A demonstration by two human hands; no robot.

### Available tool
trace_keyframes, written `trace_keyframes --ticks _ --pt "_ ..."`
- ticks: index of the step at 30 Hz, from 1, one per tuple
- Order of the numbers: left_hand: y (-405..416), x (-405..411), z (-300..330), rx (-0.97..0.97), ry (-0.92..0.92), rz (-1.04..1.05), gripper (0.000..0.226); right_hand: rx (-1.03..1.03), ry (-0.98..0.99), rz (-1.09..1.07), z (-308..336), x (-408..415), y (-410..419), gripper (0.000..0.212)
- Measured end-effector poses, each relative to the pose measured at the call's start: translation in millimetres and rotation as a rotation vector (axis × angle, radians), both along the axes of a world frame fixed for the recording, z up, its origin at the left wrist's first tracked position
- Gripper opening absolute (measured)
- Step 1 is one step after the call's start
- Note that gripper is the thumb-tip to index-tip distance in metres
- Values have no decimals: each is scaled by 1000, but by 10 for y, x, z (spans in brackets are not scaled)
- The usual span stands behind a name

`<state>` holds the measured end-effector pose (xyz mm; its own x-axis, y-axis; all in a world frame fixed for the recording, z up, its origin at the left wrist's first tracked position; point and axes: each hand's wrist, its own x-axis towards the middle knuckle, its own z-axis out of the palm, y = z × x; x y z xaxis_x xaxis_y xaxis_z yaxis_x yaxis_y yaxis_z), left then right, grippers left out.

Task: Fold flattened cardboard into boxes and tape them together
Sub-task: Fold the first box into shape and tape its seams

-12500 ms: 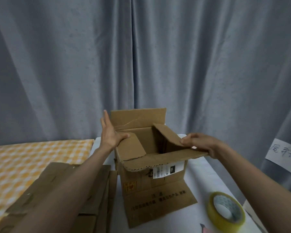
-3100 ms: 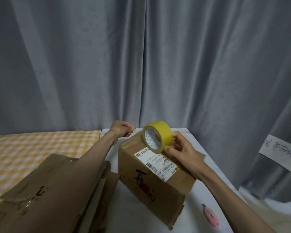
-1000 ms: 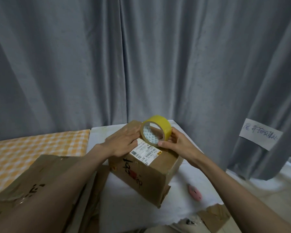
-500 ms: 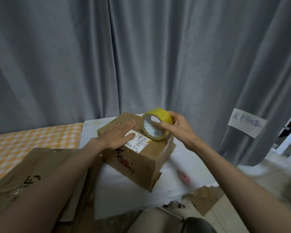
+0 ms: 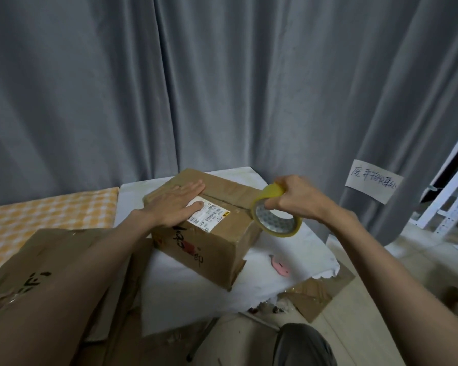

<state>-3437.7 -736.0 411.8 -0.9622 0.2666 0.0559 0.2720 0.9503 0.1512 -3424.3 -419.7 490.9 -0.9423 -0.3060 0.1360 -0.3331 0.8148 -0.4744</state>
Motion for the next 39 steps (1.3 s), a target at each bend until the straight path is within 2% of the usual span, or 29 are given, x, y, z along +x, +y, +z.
trace_keyframes --ticks 5,9,12,14,19,23,26,28,30,34,39 --pt "14 -25 0 6 -22 -15 61 190 -55 -9 -186 36 225 43" --pt "15 -29 -6 -6 -10 -2 61 147 -126 4 -450 49 263 39" --pt "13 -35 -20 -18 -8 3 61 115 -146 10 -568 30 263 43" --pt "10 -31 -9 -20 -16 2 63 94 -156 23 -647 25 251 34" --pt "8 44 121 -23 -36 -45 67 -60 -199 68 -844 74 79 22" --pt "158 190 262 -91 153 -53 53 -177 -222 80 -967 121 14 33" --pt "555 398 287 87 221 -18 45 -229 -240 77 -1050 150 17 33" --pt "839 516 269 131 151 59 62 -258 -228 86 -1068 169 8 29" --pt "1008 569 235 82 82 154 74 -299 -222 92 -1076 199 -4 24" --pt "1169 531 233 67 -17 206 58 -473 -274 100 -1166 268 -34 13" --pt "1183 420 176 94 -82 290 67 -635 -322 143 -1265 334 -200 12"
